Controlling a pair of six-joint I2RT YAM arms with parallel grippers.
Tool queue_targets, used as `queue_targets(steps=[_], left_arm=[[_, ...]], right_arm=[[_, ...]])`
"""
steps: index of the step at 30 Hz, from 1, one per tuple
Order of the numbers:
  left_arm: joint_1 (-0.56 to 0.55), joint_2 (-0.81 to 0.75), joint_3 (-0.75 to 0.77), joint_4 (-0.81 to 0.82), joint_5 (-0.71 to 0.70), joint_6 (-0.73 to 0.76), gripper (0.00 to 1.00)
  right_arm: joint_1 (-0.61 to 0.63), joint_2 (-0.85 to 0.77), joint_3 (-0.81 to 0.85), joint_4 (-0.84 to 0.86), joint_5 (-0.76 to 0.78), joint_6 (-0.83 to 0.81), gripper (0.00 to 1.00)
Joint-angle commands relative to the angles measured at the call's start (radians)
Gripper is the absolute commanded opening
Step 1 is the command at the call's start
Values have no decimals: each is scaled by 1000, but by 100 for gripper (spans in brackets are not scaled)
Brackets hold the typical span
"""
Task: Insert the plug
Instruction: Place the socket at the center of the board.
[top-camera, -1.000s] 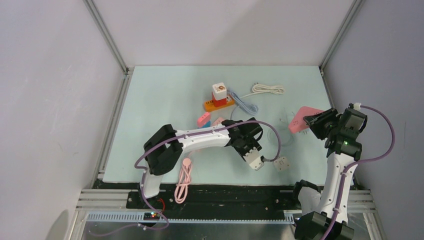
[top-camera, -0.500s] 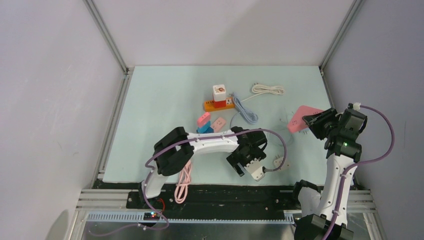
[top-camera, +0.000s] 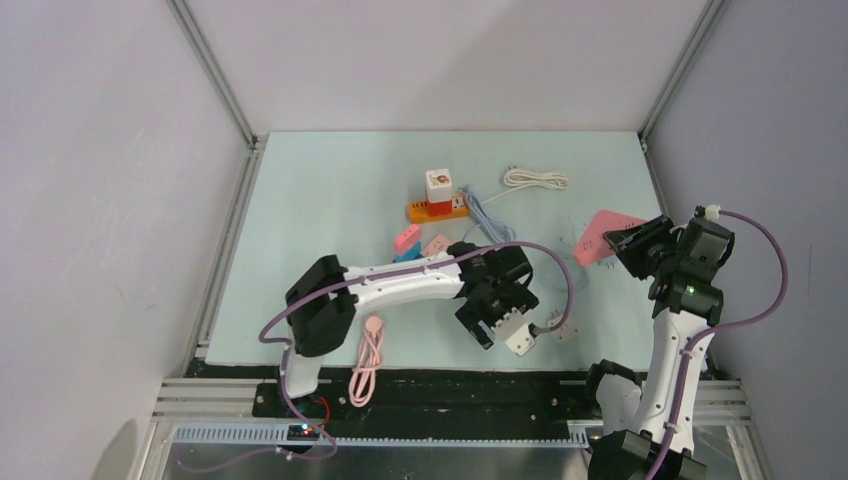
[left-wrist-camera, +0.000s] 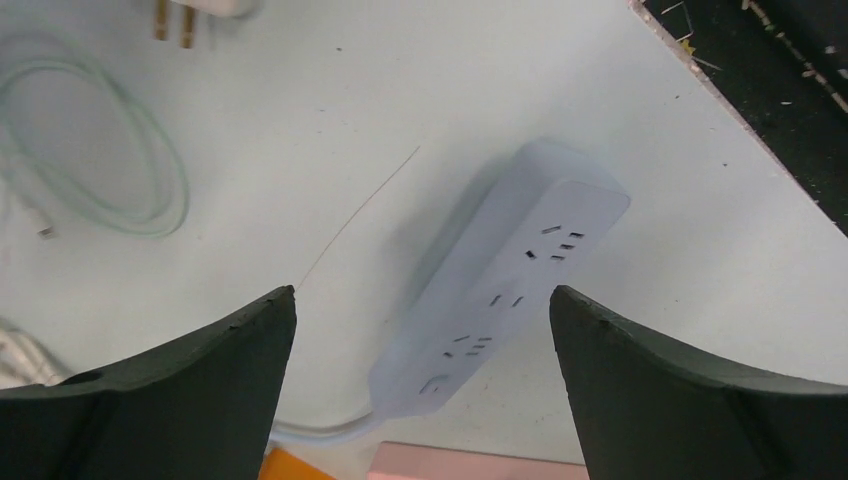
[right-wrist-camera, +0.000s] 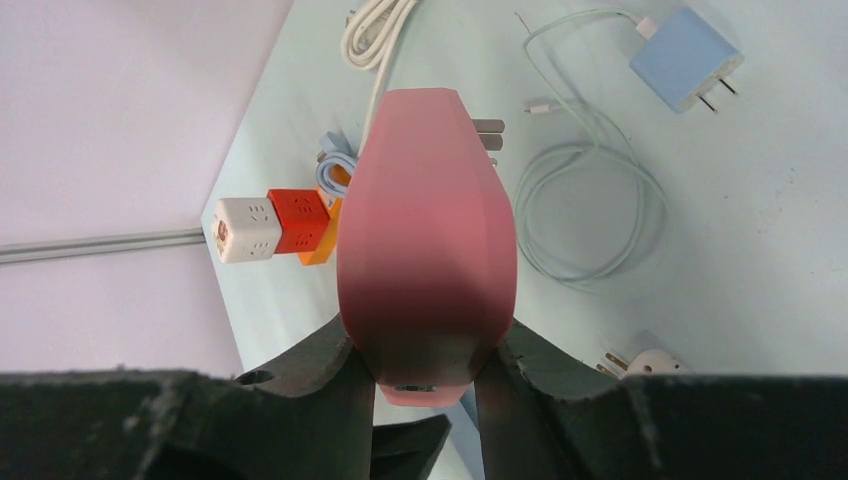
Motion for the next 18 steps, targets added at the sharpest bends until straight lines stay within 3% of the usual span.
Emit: queue_targets(steps=[1, 6, 10, 11, 14, 18], left_arm=[[1, -122, -23, -6, 70, -33, 100], [20, -183, -12, 8, 96, -147, 100], [47, -153, 74, 74, 117, -446, 100], [48, -134, 106, 101, 79, -620, 100], [51, -109, 119, 218, -239, -881, 100], [60, -164, 53, 360, -458, -1023, 100]], right_arm=[[4, -19, 33, 53, -33, 2, 0], [13, -1, 8, 71, -58, -6, 0], [36, 12, -10, 83, -57, -9, 0], [45, 13, -16, 87, -54, -9, 0], [61, 12, -24, 88, -33, -13, 0], [70, 12, -33, 91, -17, -14, 0]])
